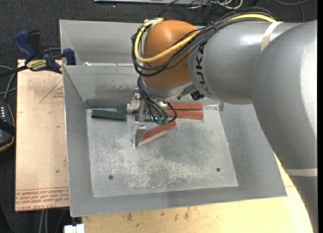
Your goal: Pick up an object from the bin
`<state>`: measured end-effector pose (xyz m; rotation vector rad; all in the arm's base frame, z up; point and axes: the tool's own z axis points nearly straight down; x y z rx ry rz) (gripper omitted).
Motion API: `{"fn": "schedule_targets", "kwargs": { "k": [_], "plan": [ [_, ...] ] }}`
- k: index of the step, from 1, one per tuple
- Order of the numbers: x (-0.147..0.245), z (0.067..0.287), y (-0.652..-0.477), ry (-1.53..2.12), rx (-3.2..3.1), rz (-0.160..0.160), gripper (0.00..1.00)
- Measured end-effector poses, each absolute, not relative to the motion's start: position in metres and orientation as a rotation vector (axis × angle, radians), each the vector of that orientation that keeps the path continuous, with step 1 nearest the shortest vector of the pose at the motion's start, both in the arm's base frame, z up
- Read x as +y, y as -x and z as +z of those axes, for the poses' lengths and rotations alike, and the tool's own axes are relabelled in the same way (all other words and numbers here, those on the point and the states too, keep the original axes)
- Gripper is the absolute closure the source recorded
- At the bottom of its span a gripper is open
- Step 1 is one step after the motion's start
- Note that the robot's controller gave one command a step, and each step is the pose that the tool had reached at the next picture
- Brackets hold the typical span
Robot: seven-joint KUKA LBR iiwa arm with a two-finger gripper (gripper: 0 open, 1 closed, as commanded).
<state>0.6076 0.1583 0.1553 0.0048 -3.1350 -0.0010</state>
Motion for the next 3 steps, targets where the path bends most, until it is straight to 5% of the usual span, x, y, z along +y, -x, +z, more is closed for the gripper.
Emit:
{"fn": "schedule_targets", "kwargs": {
  "k": [1, 2, 3],
  "plan": [
    [0.158, 0.159, -0.61, -0.001, -3.142, -0.002, 0.0],
    [0.104, 0.097, -0.606, -0.003, -3.147, -0.004, 0.0],
    [0.086, 0.081, -0.608, -0.006, -3.157, -0.014, 0.0]
  ]
}}
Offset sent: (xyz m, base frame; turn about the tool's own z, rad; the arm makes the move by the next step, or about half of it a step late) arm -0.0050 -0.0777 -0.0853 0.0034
